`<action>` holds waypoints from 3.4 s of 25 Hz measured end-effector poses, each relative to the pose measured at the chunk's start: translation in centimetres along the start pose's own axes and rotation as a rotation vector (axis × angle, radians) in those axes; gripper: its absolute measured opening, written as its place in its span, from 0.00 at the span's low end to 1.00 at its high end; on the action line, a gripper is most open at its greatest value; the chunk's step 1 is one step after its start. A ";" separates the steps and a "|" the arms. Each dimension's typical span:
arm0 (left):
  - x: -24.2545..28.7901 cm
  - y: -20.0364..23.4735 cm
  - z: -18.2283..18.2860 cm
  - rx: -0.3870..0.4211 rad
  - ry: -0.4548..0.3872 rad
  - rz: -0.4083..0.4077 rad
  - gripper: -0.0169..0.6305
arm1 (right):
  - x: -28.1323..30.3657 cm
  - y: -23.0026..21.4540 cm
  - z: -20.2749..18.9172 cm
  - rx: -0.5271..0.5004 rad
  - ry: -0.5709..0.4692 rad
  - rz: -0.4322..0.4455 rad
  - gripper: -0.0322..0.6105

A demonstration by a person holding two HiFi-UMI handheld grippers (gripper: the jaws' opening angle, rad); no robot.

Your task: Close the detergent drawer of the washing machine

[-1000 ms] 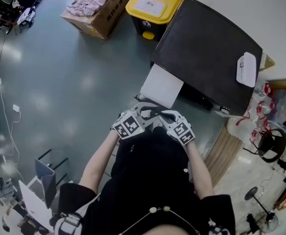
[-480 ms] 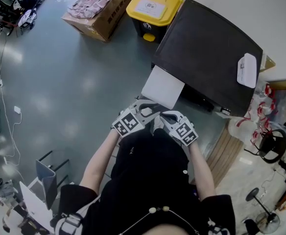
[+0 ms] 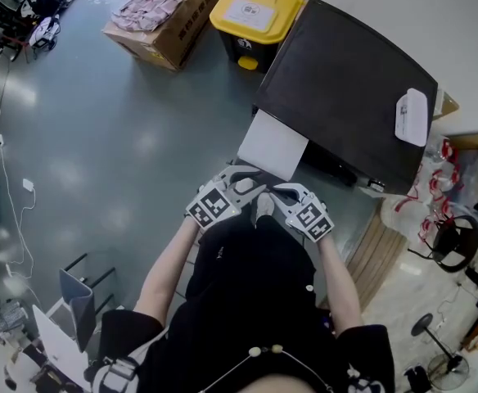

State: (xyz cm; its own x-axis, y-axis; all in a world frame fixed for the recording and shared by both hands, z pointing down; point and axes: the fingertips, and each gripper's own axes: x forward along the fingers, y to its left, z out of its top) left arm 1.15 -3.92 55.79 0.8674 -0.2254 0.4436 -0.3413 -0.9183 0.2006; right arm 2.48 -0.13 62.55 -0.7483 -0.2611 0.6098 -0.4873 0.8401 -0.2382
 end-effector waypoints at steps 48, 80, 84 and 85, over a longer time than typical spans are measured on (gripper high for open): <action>6.9 11.1 -8.5 -0.394 0.261 0.204 0.15 | -1.2 -10.5 3.7 -0.001 0.010 -0.162 0.11; 10.5 13.8 -11.7 -0.633 0.352 0.220 0.20 | -1.5 -12.5 4.1 -0.099 0.071 -0.273 0.13; 10.5 13.9 -11.6 -0.645 0.355 0.225 0.20 | -1.7 -12.6 4.1 -0.136 0.090 -0.299 0.13; 10.5 13.9 -11.6 -0.648 0.356 0.227 0.20 | -1.7 -12.7 4.2 -0.140 0.094 -0.302 0.13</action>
State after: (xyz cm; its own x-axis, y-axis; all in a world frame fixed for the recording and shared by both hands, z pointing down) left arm 1.36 -15.31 73.35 0.6199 -0.1664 0.7668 -0.7356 -0.4633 0.4942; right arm 8.01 -12.30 61.41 -0.5319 -0.4688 0.7052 -0.6092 0.7903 0.0659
